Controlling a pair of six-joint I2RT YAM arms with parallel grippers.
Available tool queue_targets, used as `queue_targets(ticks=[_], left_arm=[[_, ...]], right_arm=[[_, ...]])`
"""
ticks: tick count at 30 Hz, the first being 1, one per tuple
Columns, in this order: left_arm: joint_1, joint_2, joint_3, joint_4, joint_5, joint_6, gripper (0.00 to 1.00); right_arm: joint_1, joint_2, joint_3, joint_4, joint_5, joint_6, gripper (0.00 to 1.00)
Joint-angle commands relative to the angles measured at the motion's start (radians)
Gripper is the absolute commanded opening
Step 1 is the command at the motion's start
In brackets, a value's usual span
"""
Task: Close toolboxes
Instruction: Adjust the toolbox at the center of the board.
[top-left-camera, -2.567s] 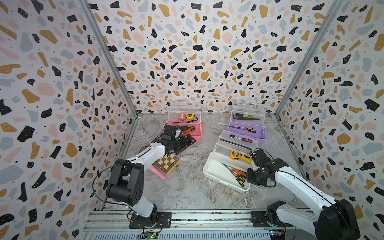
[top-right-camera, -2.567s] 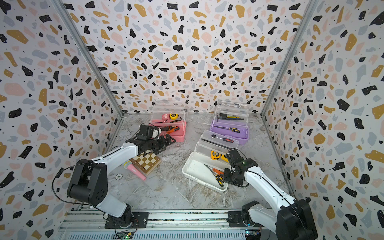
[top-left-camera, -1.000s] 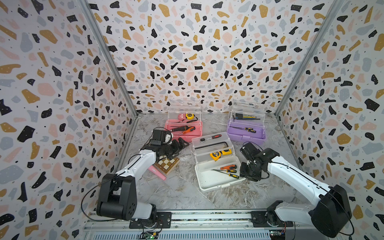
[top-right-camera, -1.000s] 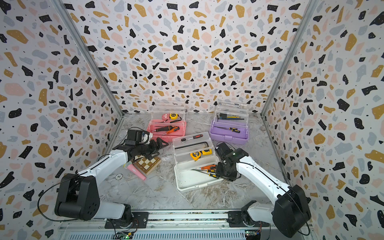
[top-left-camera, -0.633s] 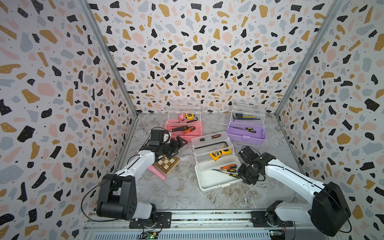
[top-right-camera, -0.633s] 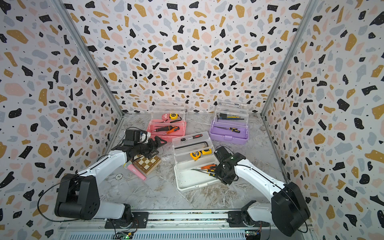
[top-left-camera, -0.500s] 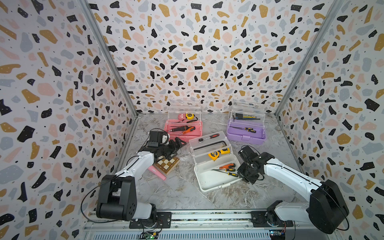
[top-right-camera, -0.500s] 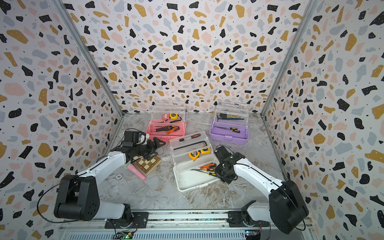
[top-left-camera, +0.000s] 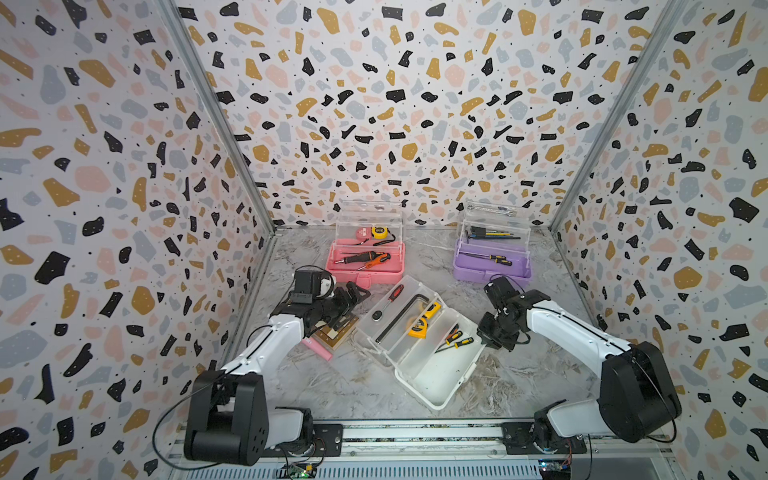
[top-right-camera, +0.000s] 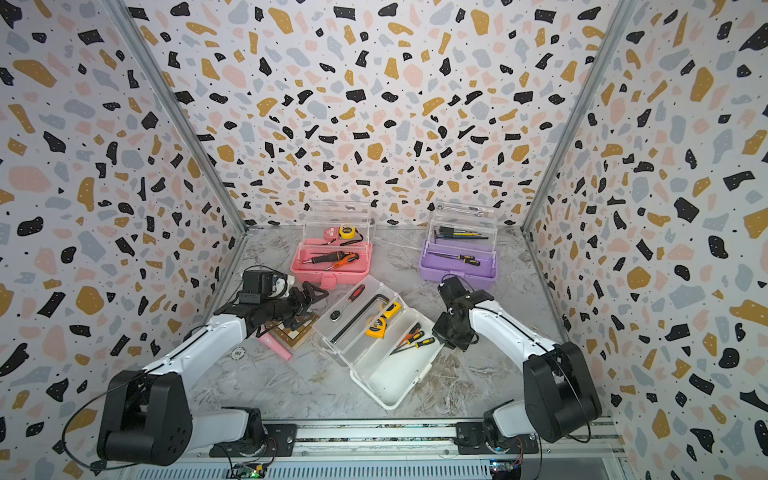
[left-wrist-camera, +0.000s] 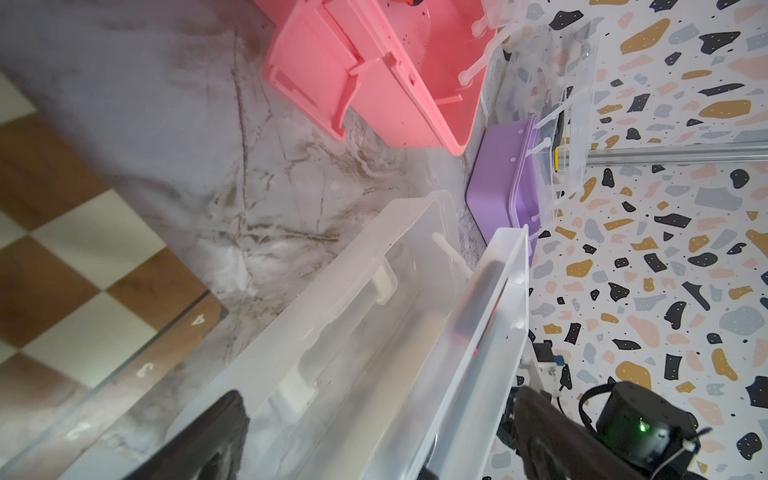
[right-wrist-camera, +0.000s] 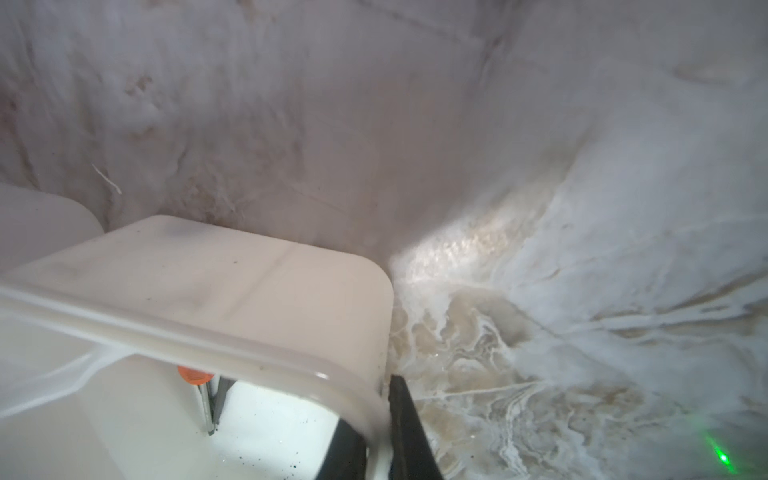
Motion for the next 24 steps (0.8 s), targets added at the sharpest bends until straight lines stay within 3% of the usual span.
queue_targets(ticks=[1,6,11,15,17,20,24], left_arm=[[0.004,-0.086,-0.055,-0.025,-0.056,-0.049,0.99],[0.002,-0.199,-0.109,-0.122,-0.105,-0.055,0.93],[0.002,-0.309,-0.188,-0.169,-0.121,-0.061,0.78],[0.000,-0.338,-0.241,-0.158,-0.102,-0.076,0.62],[-0.008,-0.332,-0.255,-0.148,-0.094,-0.071,0.53],[-0.039,-0.307,-0.274,-0.109,-0.096,-0.079,0.46],[-0.121,-0.235,-0.254,-0.063,-0.137,-0.089,0.42]], right_arm=[[-0.075,-0.007,0.046,-0.068,0.006,-0.175,0.00],[-0.108,0.041,0.102,-0.077,-0.044,-0.272,0.00],[-0.108,0.083,0.155,-0.077,-0.060,-0.336,0.01],[-0.110,0.076,0.179,-0.074,-0.062,-0.368,0.10],[-0.110,0.070,0.178,-0.074,-0.065,-0.381,0.23],[-0.110,0.060,0.162,-0.072,-0.069,-0.396,0.33],[-0.110,0.044,0.143,-0.068,-0.086,-0.410,0.33]])
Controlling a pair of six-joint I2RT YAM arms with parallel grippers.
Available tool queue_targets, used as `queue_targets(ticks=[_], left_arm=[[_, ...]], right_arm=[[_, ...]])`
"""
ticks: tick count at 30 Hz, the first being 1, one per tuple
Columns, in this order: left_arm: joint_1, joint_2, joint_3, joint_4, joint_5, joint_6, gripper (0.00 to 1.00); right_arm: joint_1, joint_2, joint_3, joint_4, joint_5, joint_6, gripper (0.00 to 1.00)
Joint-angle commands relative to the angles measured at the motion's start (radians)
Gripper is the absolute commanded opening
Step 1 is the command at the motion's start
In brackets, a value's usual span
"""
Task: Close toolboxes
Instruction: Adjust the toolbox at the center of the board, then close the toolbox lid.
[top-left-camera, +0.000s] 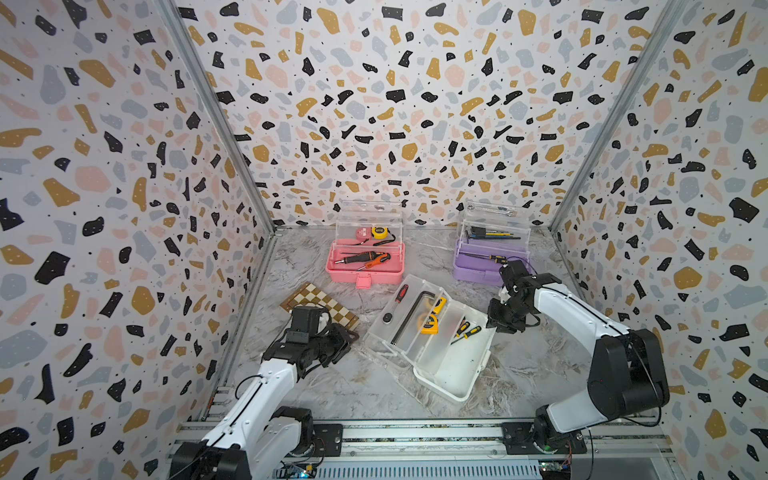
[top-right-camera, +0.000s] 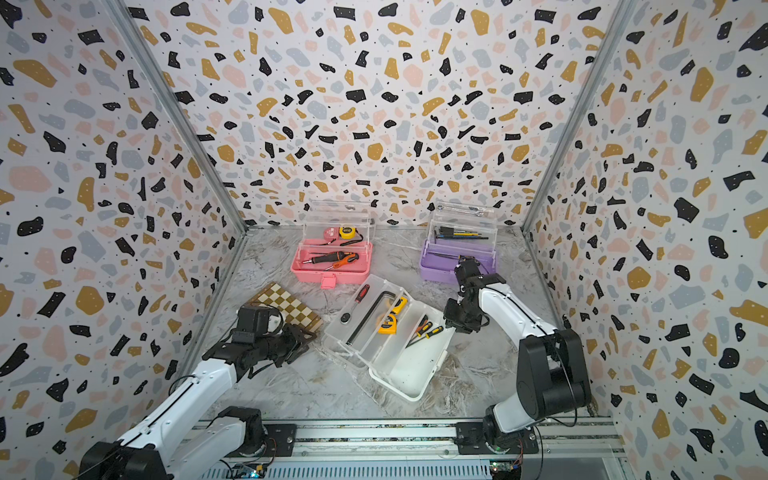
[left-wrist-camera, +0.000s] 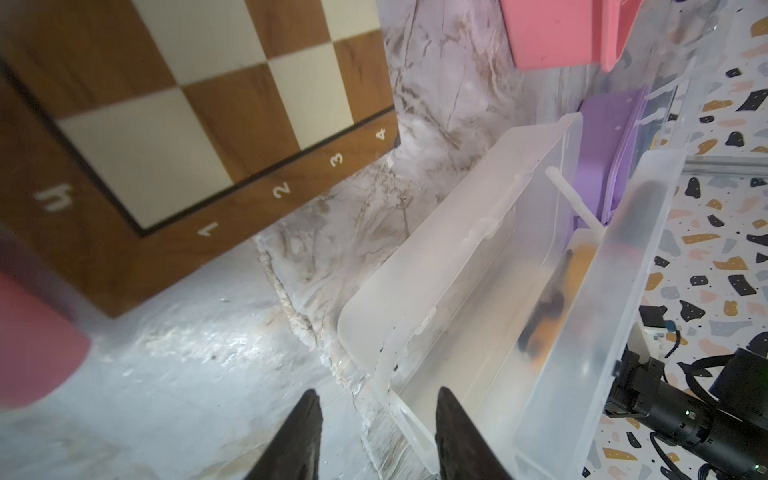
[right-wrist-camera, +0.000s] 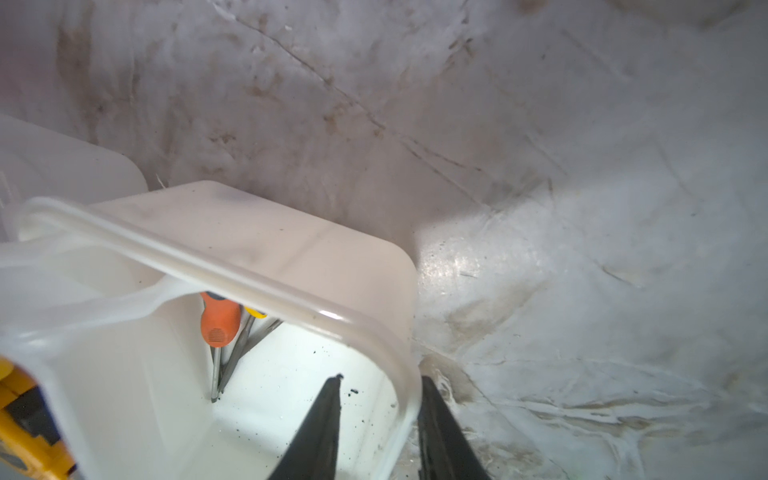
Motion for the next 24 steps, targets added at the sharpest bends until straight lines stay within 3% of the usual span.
queue_targets(ticks=[1,6,16,24], left_arm=[[-0.061,0.056,0.018,0.082,-0.033,-0.011,0.40],[-0.109,0.139,0.044,0.114,-0.077,0.001,0.38],[-0.114,0.272,0.059,0.239,-0.107,0.035,0.32],[-0.114,0.332,0.077,0.241,-0.123,0.121,0.16]], right_arm=[[0.001,-0.044,0.000,-0.012,-0.025,-0.034,0.32],[-0.001,-0.051,-0.022,-0.010,-0.030,-0.039,0.31],[-0.001,-0.091,-0.094,0.008,-0.060,-0.048,0.28],[-0.001,-0.095,-0.135,0.032,-0.074,-0.050,0.24]])
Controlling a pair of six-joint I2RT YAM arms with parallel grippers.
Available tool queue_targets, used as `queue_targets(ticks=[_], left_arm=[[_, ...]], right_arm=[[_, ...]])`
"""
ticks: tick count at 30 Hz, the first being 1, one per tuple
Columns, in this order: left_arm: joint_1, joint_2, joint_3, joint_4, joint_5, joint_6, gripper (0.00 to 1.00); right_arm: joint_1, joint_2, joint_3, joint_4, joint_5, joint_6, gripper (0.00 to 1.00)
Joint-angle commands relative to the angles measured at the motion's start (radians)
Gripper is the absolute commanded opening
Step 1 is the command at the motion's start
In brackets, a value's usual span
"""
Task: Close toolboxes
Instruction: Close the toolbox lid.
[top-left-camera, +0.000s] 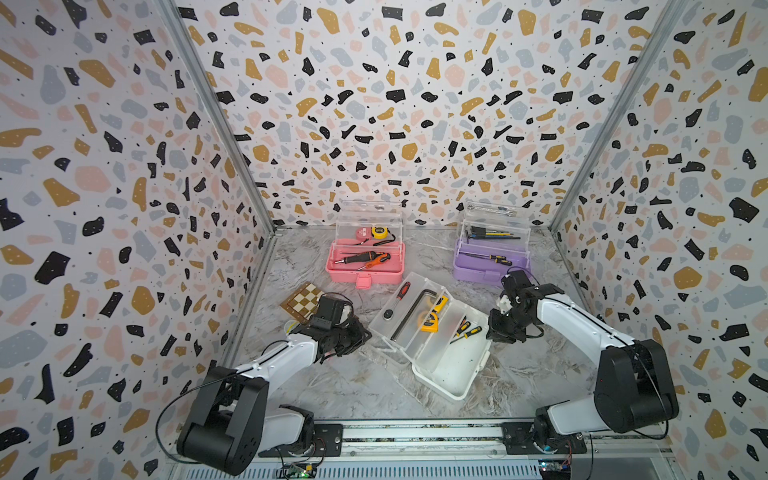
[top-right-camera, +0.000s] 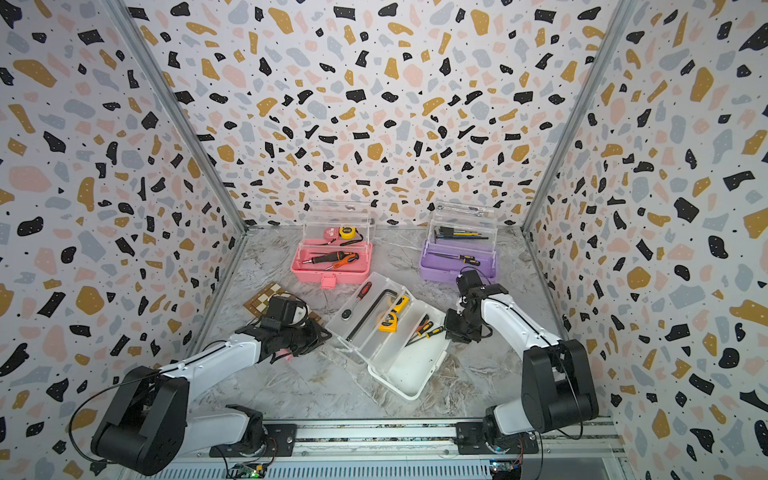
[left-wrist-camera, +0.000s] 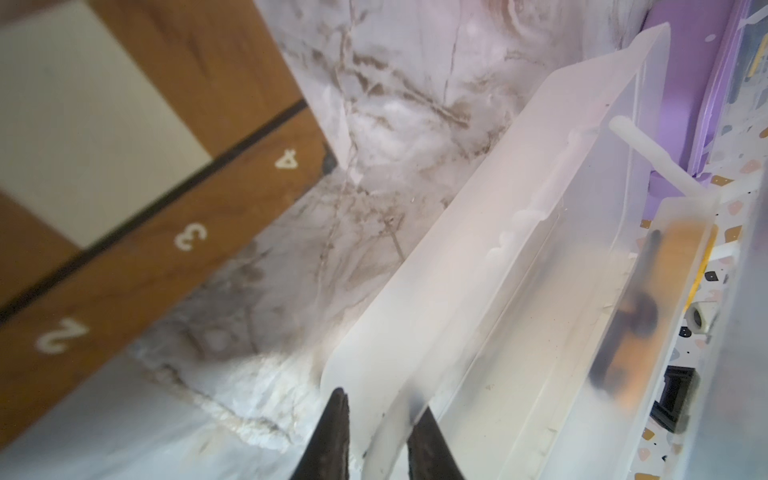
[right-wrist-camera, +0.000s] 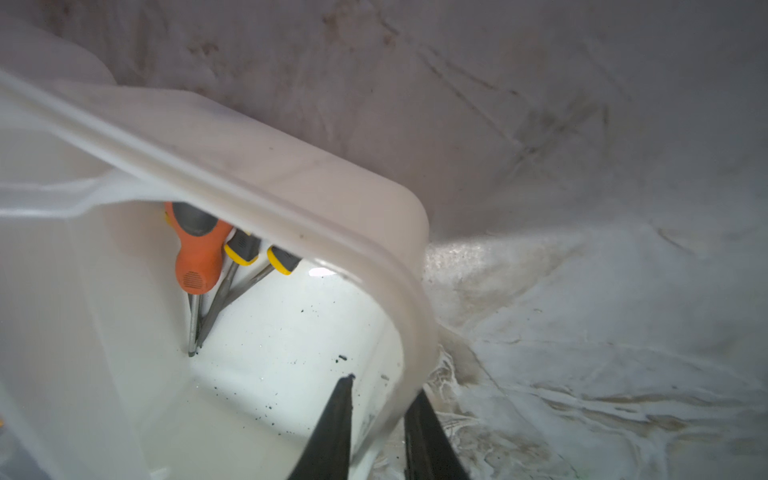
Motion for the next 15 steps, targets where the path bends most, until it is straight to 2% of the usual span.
queue_targets(ticks=[1,6,15], left_arm=[[0.000,0.030,0.011,0.026,-0.040,0.030,0.13],[-0.002,0.027,0.032,-0.015,-0.059,0.085,0.00],[-0.038,-0.089,0.135,-0.166,-0.179,0.259,0.00]], right_arm=[[0.000,-0.030,-0.014,0.002,-0.010,-0.009,0.23],[0.000,-0.026,-0.033,0.045,-0.059,-0.005,0.23],[0.001,-0.021,-0.055,0.110,-0.136,0.021,0.25]])
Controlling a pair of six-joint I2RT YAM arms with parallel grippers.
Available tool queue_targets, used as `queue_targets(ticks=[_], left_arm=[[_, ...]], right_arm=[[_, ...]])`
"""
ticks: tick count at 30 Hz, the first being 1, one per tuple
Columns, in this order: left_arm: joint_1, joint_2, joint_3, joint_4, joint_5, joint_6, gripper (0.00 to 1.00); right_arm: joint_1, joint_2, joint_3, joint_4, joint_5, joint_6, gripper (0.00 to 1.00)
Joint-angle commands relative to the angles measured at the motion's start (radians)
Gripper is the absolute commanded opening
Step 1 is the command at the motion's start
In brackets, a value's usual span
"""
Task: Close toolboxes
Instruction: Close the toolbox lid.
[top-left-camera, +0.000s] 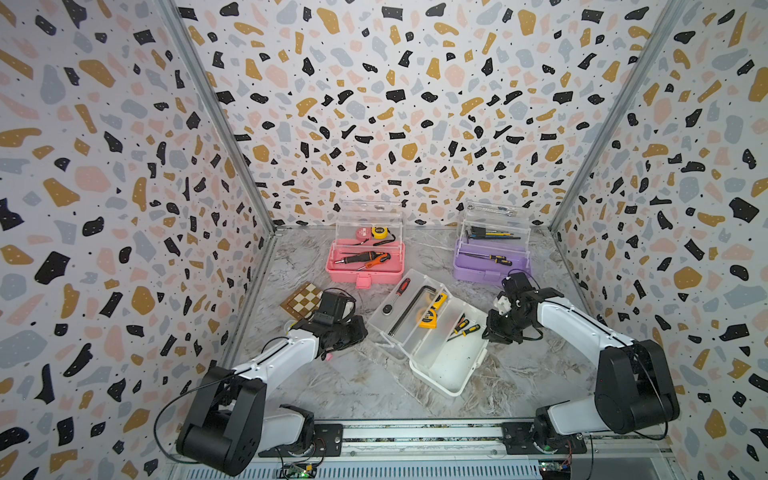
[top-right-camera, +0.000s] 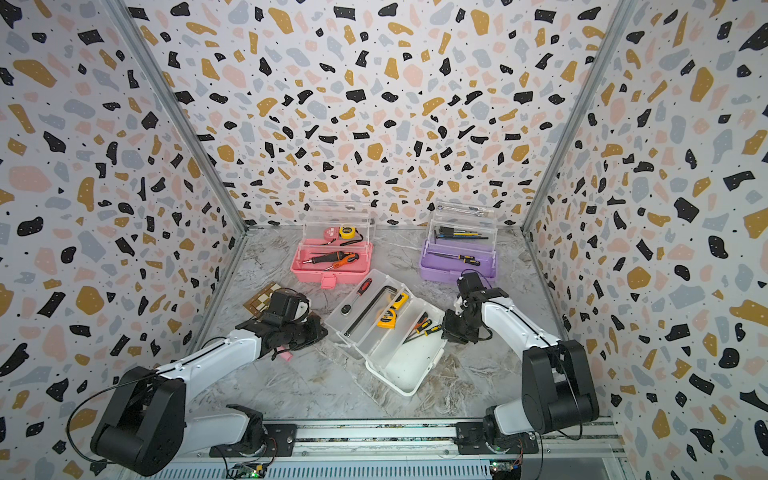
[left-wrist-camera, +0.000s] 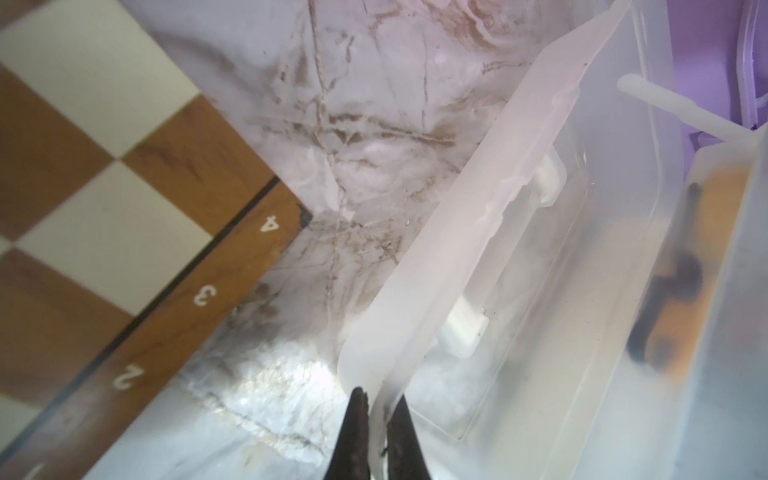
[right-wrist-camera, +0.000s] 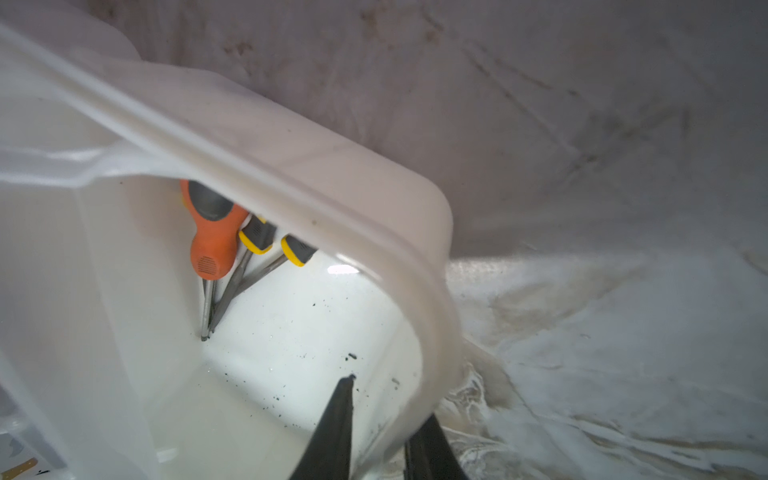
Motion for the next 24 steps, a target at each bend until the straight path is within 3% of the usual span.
queue_targets(ticks=[1,8,24], left_arm=[[-0.018,-0.070,0.070,-0.043,-0.079,0.092,0.00],[-0.086,-0.207,0.085,-0.017,-0.170,0.216,0.00],[-0.345,-0.383,0.144,-0.008,-0.380,0.453,0.00]], right_arm=[[0.004,-0.015,-0.015,0.034,-0.056,0.022,0.25],[0.004,-0.009,-0.027,0.152,-0.169,0.085,0.32],[0.023,0.128,0.037,0.417,-0.291,0.200,0.32]])
